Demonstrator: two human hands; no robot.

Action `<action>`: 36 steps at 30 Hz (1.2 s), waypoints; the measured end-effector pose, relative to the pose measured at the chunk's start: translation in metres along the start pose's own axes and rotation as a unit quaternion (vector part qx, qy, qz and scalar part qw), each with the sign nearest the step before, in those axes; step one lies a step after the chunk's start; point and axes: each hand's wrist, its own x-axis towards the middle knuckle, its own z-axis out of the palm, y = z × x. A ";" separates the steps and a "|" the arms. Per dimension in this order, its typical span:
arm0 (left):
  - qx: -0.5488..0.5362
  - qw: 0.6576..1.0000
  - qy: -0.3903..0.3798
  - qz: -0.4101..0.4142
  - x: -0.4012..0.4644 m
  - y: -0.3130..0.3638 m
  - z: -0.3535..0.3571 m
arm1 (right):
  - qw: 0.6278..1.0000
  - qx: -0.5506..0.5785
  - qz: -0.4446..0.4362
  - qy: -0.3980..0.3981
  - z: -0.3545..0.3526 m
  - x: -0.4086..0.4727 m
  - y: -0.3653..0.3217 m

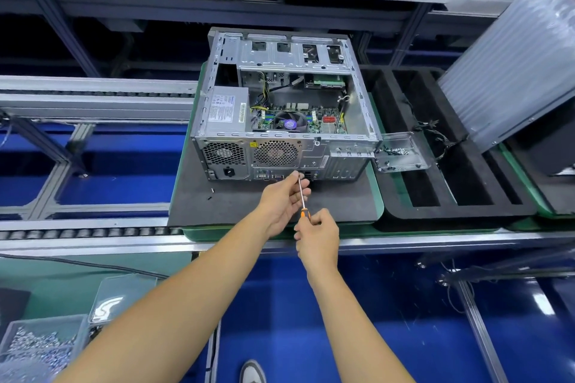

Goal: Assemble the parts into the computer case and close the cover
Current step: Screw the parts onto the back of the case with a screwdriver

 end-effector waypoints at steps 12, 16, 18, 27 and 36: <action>0.067 0.997 -0.048 0.005 0.001 -0.005 -0.013 | 1.000 0.012 -0.004 0.005 -0.001 0.004 0.010; 0.278 0.950 0.038 0.135 -0.023 0.003 -0.018 | 1.000 0.014 -0.016 0.001 -0.001 0.004 0.010; 0.431 0.827 0.092 0.348 -0.037 0.017 -0.025 | 1.000 0.013 -0.021 0.002 -0.003 0.005 0.009; 0.736 0.451 0.062 0.500 -0.030 0.175 0.023 | 1.000 0.008 -0.023 -0.002 -0.004 0.002 0.007; 0.824 0.470 -0.027 0.315 0.010 0.154 0.006 | 1.000 0.001 -0.025 0.011 -0.005 0.006 0.004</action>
